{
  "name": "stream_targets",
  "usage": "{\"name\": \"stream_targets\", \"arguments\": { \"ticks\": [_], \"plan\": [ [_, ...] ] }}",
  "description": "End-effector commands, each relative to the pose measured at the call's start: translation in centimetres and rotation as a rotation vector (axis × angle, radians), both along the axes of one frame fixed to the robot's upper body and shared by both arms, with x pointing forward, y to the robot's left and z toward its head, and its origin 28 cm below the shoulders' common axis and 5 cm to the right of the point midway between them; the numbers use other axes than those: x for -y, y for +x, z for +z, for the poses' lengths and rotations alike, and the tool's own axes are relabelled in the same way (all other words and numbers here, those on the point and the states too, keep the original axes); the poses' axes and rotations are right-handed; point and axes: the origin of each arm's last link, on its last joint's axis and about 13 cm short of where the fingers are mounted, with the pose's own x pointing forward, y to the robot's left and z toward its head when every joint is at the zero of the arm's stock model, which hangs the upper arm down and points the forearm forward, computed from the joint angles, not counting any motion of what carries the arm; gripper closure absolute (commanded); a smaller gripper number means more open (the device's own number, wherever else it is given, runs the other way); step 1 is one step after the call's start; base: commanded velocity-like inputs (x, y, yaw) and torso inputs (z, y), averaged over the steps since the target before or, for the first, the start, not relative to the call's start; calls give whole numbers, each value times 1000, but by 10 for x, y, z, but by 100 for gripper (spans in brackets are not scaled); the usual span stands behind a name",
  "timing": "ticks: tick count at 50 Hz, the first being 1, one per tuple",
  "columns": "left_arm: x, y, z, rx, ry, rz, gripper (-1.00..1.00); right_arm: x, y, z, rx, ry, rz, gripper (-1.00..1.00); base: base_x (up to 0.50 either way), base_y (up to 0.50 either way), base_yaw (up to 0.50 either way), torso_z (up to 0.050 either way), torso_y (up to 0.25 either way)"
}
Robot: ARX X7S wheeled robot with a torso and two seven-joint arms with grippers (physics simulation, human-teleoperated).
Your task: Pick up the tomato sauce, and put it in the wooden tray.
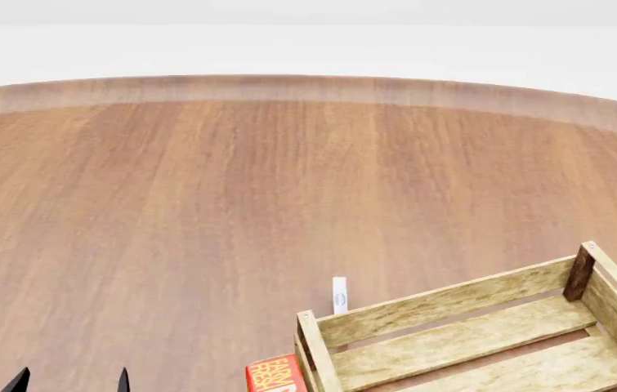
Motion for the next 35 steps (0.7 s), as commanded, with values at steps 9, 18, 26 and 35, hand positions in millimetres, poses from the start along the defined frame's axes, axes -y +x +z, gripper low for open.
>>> {"name": "stream_targets", "arguments": {
  "ticks": [9,18,26,35],
  "plan": [
    [0,-1,0,0,1,0,-100,-2,-20,37,208,-17,35,100,0,0,0,0,0],
    [0,0,0,0,1,0,-100,-1,-23,53,271,1,35,100,0,0,0,0,0],
    [0,0,0,0,0,0,-100,1,-21,65,320,4,25,100,0,0,0,0,0],
    [0,0,0,0,-1,-1,-100,2,-17,77,362,7,11,100,0,0,0,0,0]
  ]
}}
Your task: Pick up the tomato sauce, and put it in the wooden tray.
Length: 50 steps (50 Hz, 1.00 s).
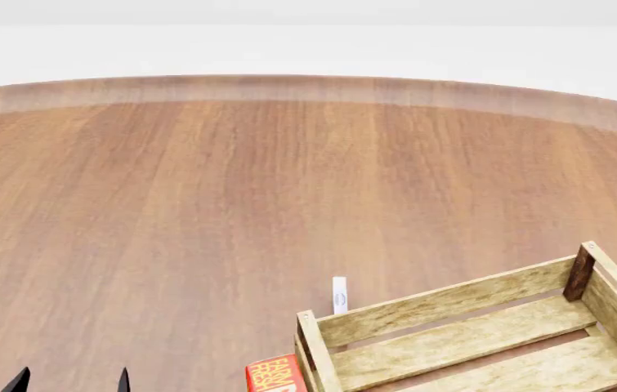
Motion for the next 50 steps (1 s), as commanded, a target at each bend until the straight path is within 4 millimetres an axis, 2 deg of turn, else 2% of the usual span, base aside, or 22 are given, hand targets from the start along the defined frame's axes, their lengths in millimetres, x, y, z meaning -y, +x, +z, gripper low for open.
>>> {"name": "stream_targets", "arguments": {
  "ticks": [1,22,36,50],
  "plan": [
    [0,0,0,0,-1,0,-100,2,6,19,77,-11,-15,100,0,0,0,0,0],
    [0,0,0,-1,1,0,-100,6,17,39,141,-3,-40,100,0,0,0,0,0],
    [0,-1,0,-1,1,0,-100,11,46,42,126,1,-89,100,0,0,0,0,0],
    [0,0,-1,-1,0,0,-100,18,62,49,127,-7,-132,100,0,0,0,0,0]
  ]
}}
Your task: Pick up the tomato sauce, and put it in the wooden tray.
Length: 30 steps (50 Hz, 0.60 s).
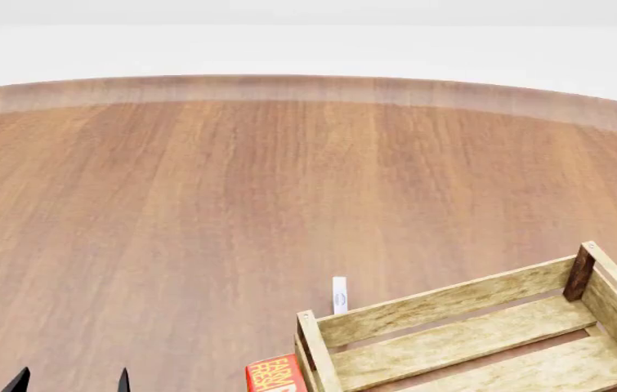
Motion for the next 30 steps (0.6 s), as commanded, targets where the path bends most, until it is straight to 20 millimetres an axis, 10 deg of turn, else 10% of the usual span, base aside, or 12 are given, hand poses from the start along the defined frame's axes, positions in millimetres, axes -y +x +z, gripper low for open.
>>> {"name": "stream_targets", "arguments": {
  "ticks": [1,30],
  "plan": [
    [0,0,-1,0,-1,0,-100,5,16,8,12,-25,-40,100,0,0,0,0,0],
    [0,0,-1,-1,0,0,-100,24,74,26,-40,-22,-136,100,0,0,0,0,0]
  ]
}}
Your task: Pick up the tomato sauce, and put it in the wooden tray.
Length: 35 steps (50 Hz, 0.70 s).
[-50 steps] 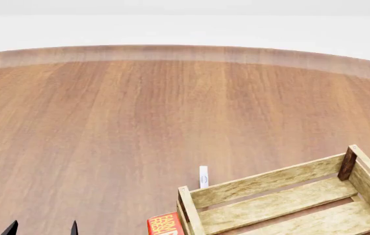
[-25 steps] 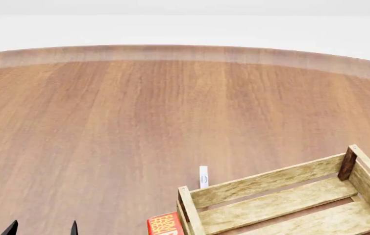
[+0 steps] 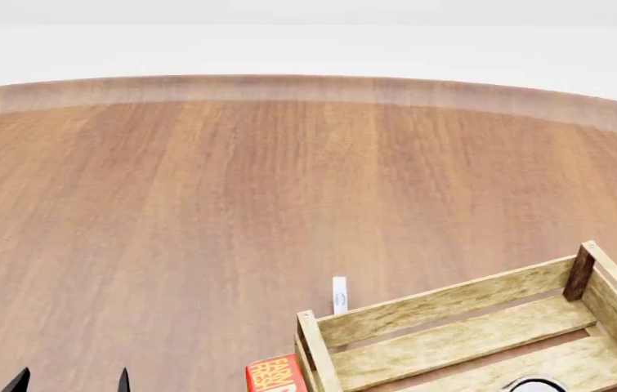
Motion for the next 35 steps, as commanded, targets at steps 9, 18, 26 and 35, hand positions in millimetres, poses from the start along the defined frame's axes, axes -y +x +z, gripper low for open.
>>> {"name": "stream_targets", "arguments": {
  "ticks": [9,18,26,35],
  "plan": [
    [0,1,-1,-1,1,0,-100,11,43,11,-52,-31,-50,100,0,0,0,0,0],
    [0,1,0,-1,2,0,-100,15,57,10,-79,-32,-73,100,0,0,0,0,0],
    [0,1,0,-1,0,0,-100,16,68,17,-79,-44,-82,100,0,0,0,0,0],
    [0,1,0,-1,0,0,-100,15,77,27,-71,-56,-84,100,0,0,0,0,0]
  ]
}}
